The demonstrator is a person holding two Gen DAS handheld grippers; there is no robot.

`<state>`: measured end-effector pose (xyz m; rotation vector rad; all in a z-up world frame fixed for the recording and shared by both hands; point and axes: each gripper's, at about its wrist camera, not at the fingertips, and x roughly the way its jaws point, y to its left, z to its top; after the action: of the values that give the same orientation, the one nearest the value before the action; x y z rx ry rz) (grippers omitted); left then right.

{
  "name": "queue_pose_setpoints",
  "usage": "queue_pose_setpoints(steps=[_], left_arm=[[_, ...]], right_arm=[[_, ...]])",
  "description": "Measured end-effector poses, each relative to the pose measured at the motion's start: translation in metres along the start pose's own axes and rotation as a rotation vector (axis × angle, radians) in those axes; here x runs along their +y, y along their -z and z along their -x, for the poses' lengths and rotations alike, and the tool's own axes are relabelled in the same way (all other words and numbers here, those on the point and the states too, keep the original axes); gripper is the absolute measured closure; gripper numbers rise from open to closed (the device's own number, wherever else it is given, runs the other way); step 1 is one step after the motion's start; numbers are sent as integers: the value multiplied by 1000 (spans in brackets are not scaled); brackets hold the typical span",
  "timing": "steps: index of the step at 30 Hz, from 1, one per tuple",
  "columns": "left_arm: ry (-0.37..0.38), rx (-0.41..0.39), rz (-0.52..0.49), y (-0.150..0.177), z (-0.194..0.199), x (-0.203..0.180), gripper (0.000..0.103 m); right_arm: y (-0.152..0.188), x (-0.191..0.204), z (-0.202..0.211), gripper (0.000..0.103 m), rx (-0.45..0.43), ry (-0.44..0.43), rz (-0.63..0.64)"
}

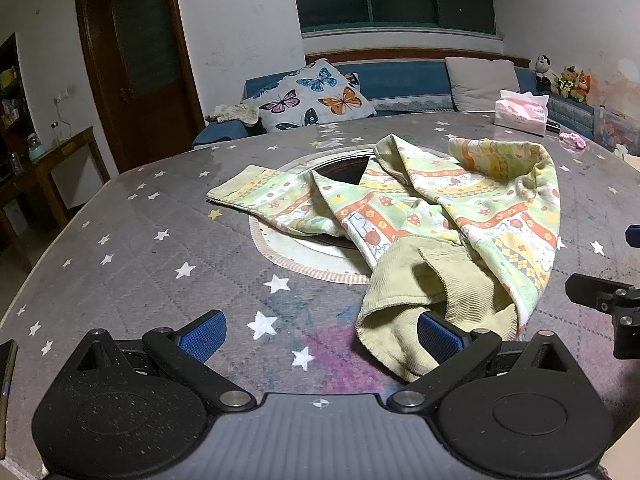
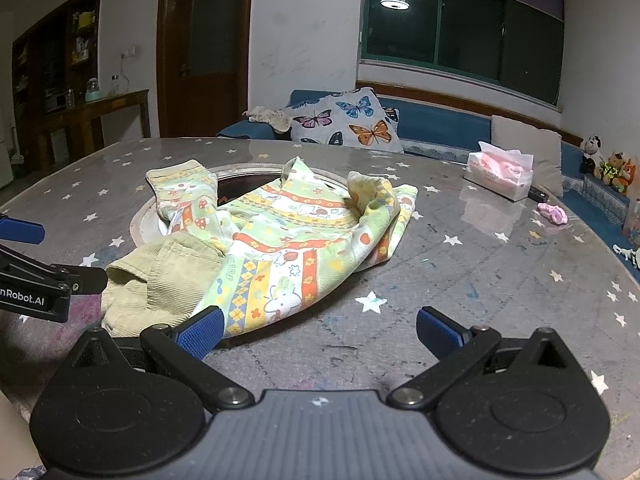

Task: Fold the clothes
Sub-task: 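Approach the crumpled striped shirt with both grippers open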

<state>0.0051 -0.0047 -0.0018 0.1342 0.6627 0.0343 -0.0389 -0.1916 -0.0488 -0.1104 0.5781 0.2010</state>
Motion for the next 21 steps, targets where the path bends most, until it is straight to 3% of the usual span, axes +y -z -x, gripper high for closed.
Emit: queue_pose_setpoints(steps=[21], left_arm=[[4, 19, -7, -12, -18, 1, 0]], right_arm=[[-6, 0, -20, 0, 42, -17, 4]])
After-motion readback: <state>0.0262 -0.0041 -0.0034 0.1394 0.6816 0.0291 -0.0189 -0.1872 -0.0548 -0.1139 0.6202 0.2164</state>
